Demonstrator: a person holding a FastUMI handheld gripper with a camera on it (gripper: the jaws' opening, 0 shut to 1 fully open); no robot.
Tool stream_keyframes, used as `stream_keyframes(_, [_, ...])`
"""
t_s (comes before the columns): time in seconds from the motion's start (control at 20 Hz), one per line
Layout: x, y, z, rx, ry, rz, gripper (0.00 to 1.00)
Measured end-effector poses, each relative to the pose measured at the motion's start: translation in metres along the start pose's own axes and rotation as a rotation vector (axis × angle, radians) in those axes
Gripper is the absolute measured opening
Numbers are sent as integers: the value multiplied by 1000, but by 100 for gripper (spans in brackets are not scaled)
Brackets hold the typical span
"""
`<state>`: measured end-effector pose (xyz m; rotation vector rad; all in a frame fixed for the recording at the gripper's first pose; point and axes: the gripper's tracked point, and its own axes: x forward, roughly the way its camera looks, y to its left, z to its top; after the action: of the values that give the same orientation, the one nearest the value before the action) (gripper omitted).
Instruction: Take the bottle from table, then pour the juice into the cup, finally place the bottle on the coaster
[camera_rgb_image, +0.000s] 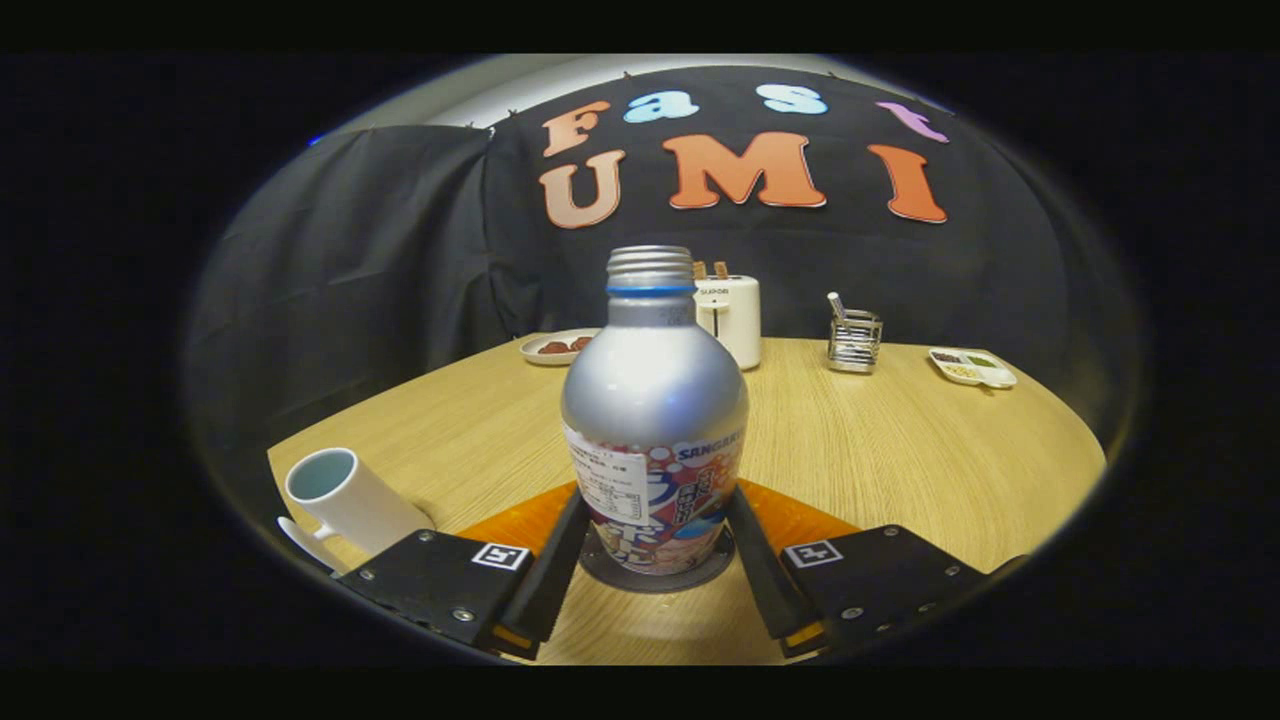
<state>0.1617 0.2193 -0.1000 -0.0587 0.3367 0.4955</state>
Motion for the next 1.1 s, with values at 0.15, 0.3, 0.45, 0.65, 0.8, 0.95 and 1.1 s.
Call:
stream_keyframes(0.15, [-2, 1, -3, 4, 6, -1, 79])
stream_keyframes(0.3, [-5, 0, -9, -1, 21, -9, 82])
stream_keyframes(0.45, [-8, 1, -10, -3, 22, -15, 88])
stream_keyframes(0.65, [-19, -2, -6, -9, 11, -30, 98])
stream_keyframes(0.8, [-35, 0, 5, -17, -14, -35, 98])
stream_keyframes(0.95, [-56, -2, 19, -10, -50, -43, 98])
stream_keyframes(1.1, [-83, -10, 39, -9, -95, -61, 97])
